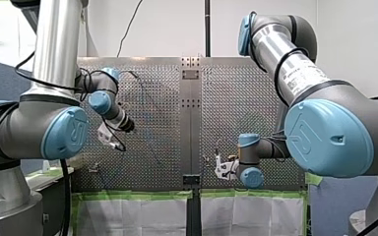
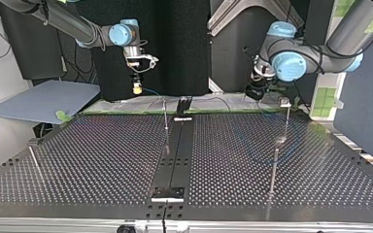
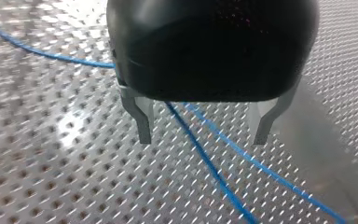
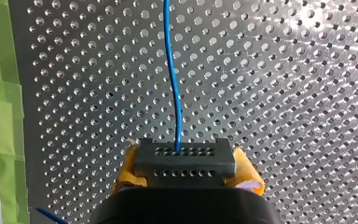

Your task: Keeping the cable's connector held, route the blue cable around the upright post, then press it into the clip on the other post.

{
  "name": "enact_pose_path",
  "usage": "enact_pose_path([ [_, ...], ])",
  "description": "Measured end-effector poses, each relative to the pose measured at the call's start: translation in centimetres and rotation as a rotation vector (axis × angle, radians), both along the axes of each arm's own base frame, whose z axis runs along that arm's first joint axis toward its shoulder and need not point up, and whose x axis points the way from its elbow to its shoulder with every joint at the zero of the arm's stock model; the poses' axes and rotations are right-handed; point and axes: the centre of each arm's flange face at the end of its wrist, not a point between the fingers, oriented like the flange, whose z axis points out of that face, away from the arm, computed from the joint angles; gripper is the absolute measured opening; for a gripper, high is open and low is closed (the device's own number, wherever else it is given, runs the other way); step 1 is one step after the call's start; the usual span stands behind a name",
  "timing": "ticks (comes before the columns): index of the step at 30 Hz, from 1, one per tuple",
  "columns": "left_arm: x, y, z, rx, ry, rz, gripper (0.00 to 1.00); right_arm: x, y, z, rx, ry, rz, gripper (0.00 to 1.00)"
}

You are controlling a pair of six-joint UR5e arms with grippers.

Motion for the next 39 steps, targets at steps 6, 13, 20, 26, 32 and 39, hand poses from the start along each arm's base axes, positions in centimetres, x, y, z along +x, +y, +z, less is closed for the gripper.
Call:
enact_pose_path([
  [6,-1.1,2.1,-1.1,0.023,0.018,0.070,1.00,0.1,0.1,0.0,-0.001,0.000,0.002,0.00],
  [13,-2.5,3.7,-1.0,0.033,0.026,0.101,1.00,0.2,0.1,0.0,-0.003,0.001,0.003,0.00],
  [20,-3.6,2.9,1.0,0.031,-0.013,0.066,1.00,0.2,0.1,0.0,-0.004,0.002,0.003,0.00],
  [26,-4.2,1.7,1.7,0.022,-0.035,0.006,1.00,0.2,0.1,0.0,-0.004,0.002,0.003,0.00],
  [32,-4.8,0.9,2.3,0.027,-0.035,-0.019,1.00,0.2,0.1,0.1,-0.004,0.002,0.003,0.00],
  [39,-5.7,1.6,3.9,0.036,-0.033,0.029,1.00,0.2,0.1,0.1,-0.005,0.002,0.003,0.00],
])
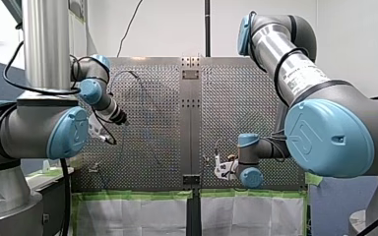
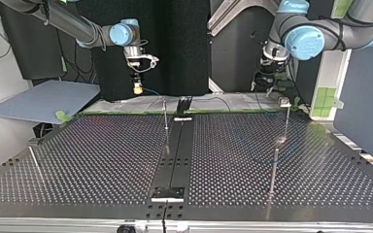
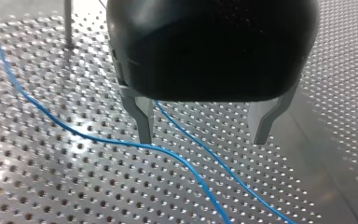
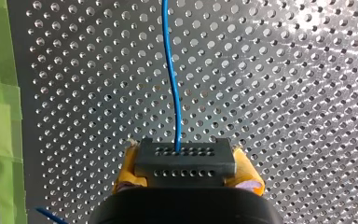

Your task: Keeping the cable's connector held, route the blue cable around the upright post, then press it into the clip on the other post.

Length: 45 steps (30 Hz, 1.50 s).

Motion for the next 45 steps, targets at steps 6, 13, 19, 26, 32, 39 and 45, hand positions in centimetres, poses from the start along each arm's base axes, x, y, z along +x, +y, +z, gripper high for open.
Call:
enact_pose_path([
  [6,-0.9,0.5,1.8,0.001,-0.015,0.027,1.00,0.1,0.0,0.0,-0.003,-0.003,0.006,0.00],
  [13,-1.1,1.3,5.4,0.074,-0.061,0.066,1.00,0.2,0.0,0.1,-0.006,-0.011,0.014,0.00],
  [19,-1.2,1.9,8.9,0.142,-0.109,0.101,1.00,0.4,0.0,0.1,-0.008,-0.015,0.027,0.00],
  [26,-1.6,2.3,12.7,0.213,-0.153,0.139,1.00,0.5,0.0,0.2,-0.008,-0.022,0.033,0.00],
  [32,-1.4,2.8,14.7,0.267,-0.157,0.159,1.00,0.5,0.1,0.2,-0.004,-0.027,0.039,0.00],
  [39,-1.1,2.8,16.7,0.317,-0.156,0.139,1.00,0.7,0.1,0.2,0.002,-0.044,0.064,0.00],
  [45,-0.5,2.4,18.9,0.354,-0.193,0.092,1.00,1.0,0.1,0.3,0.002,-0.054,0.089,0.00],
])
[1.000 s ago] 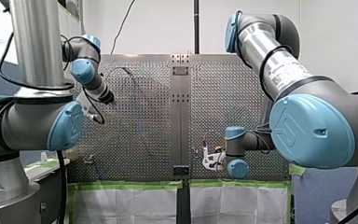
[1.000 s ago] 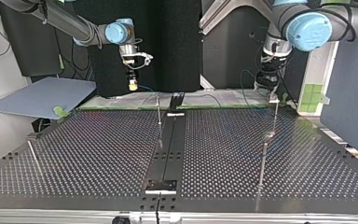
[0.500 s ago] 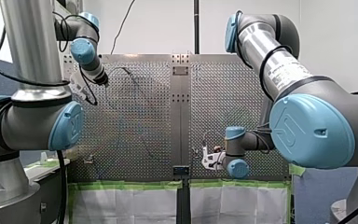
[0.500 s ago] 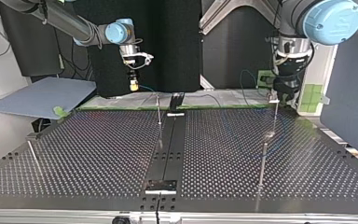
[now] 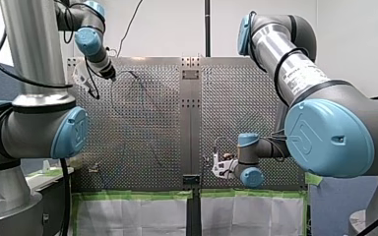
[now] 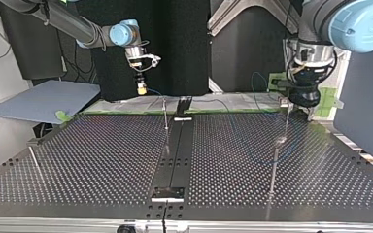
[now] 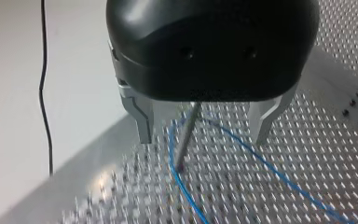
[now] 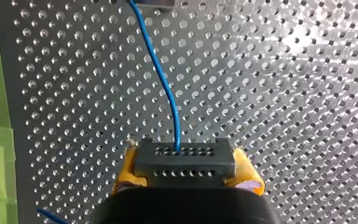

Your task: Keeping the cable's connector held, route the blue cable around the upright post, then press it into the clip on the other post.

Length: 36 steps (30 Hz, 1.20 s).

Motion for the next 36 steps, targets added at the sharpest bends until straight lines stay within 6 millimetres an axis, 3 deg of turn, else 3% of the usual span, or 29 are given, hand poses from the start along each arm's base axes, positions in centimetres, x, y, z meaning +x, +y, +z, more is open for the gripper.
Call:
enact_pose_path([
  [14,1.7,-1.5,5.4,0.112,-0.128,-0.147,1.00,0.2,0.0,0.0,-0.007,0.013,0.006,0.00],
  [21,1.8,-2.2,5.5,0.161,-0.133,-0.202,1.00,0.2,0.0,0.1,-0.010,0.015,0.006,0.00],
  [29,2.3,-3.1,3.5,0.216,-0.051,-0.231,1.00,0.2,0.0,0.1,-0.012,0.014,0.007,0.00],
  [36,1.4,-3.5,4.4,0.277,-0.074,-0.217,1.00,0.2,0.0,0.1,-0.013,0.014,0.007,0.00],
])
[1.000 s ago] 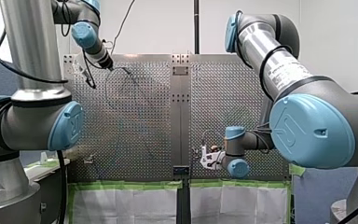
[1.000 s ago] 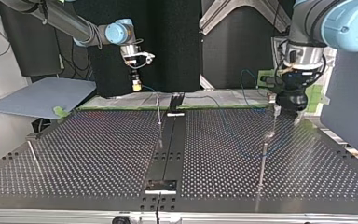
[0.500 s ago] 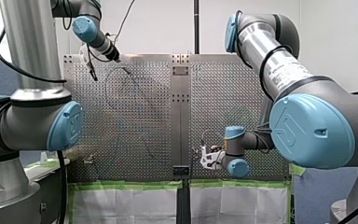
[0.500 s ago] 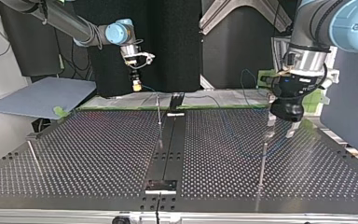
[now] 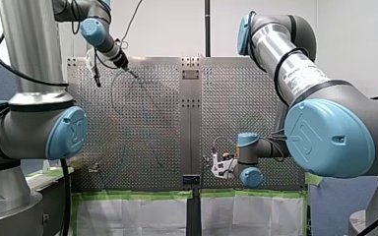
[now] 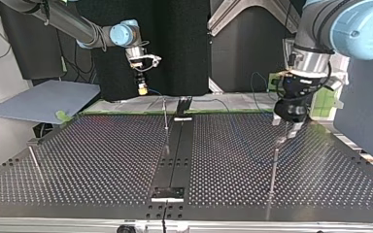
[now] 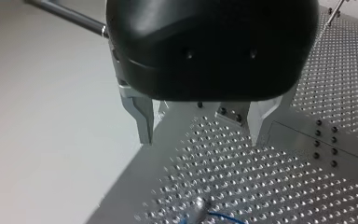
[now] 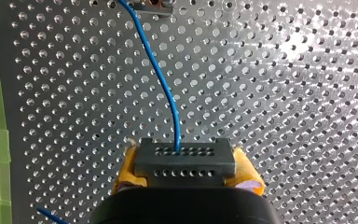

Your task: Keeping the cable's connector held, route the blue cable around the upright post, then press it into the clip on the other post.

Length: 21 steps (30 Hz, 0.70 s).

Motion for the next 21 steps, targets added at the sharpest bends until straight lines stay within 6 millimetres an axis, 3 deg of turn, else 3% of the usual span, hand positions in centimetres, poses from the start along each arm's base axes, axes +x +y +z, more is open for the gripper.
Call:
enact_pose_path([
  [10,0.8,-0.8,-1.4,0.083,0.022,-0.023,1.00,0.0,0.0,0.0,0.000,0.000,0.000,0.00],
  [21,1.0,-0.6,-1.4,0.176,0.012,-0.003,1.00,0.0,0.0,0.0,0.000,0.000,0.000,0.00],
])
